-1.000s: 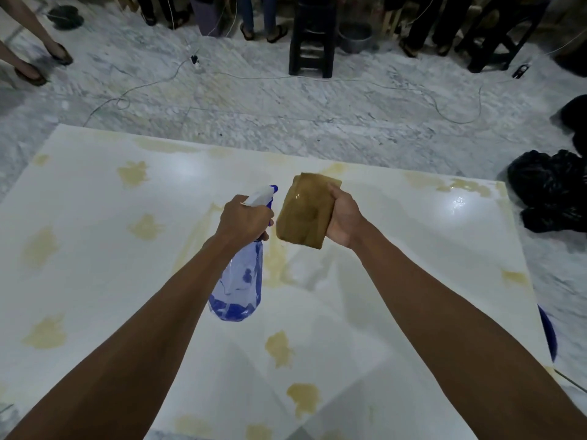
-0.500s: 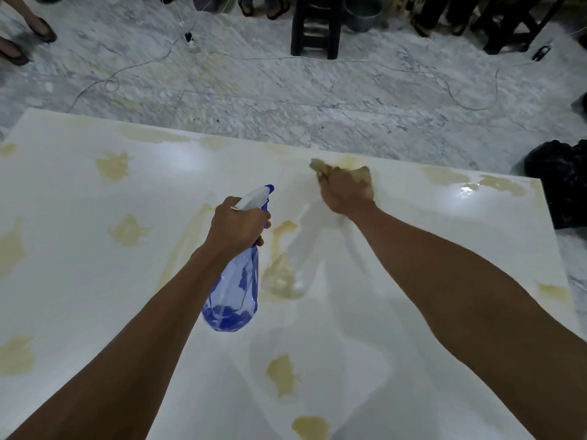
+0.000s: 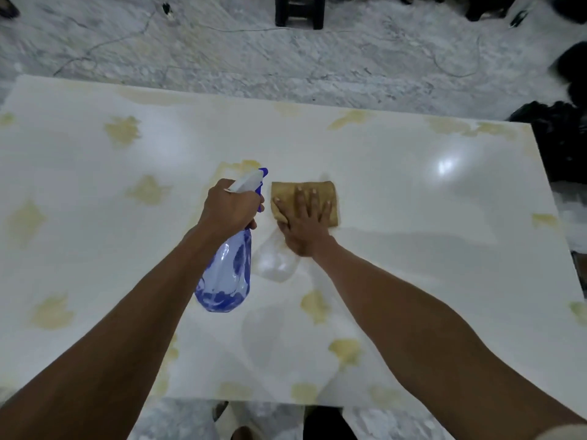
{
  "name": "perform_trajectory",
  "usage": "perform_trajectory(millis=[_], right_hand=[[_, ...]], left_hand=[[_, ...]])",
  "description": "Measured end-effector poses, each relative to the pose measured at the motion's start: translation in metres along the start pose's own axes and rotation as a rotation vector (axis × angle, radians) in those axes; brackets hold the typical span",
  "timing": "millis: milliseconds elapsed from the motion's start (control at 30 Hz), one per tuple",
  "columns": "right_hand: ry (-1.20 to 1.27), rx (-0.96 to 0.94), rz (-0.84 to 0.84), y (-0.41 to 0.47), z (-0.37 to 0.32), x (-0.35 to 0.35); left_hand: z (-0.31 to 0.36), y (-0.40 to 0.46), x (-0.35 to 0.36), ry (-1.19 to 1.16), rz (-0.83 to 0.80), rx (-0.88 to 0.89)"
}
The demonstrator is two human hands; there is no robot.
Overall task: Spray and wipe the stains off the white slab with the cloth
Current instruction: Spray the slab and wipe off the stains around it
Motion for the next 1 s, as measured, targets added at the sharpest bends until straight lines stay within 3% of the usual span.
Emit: perform_trajectory(millis=[433, 567, 667, 767, 900, 1000], right_hand=[[0.058, 0.094, -0.191, -0.209, -0.051, 0.047], [0.242, 0.131, -0.296, -0.237, -0.059, 0.036], [0.841, 0.337, -0.048, -0.234, -0.034, -0.023], [1.128, 0.496, 0.183, -0.229, 0.019, -0.086], [1.026, 0.455, 0.409, -0.227, 0.064, -0.127], [0.764, 0.332, 0.423, -0.221, 0.076, -0.121]], left_hand=[[-0.077, -0.124, -0.044, 0.042, -0.201, 0.092], [-0.077, -0.147, -0.045, 0.05, -0.233, 0.126], [-0.067, -0.156, -0.043, 0.06, -0.248, 0.15], [-0.051, -0.16, -0.039, 0.069, -0.258, 0.205], [-0.036, -0.159, -0.029, 0.072, -0.272, 0.253], [-0.032, -0.157, -0.019, 0.093, -0.263, 0.24]])
Point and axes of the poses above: each hand's wrist, its own y-axis towards the middle knuckle, its own x-axis out of the palm, z = x × y, the point moved 3 cm from there along y, towards the middle knuckle, and after that the axes turned 5 degrees about z, right-handed, at the moved point
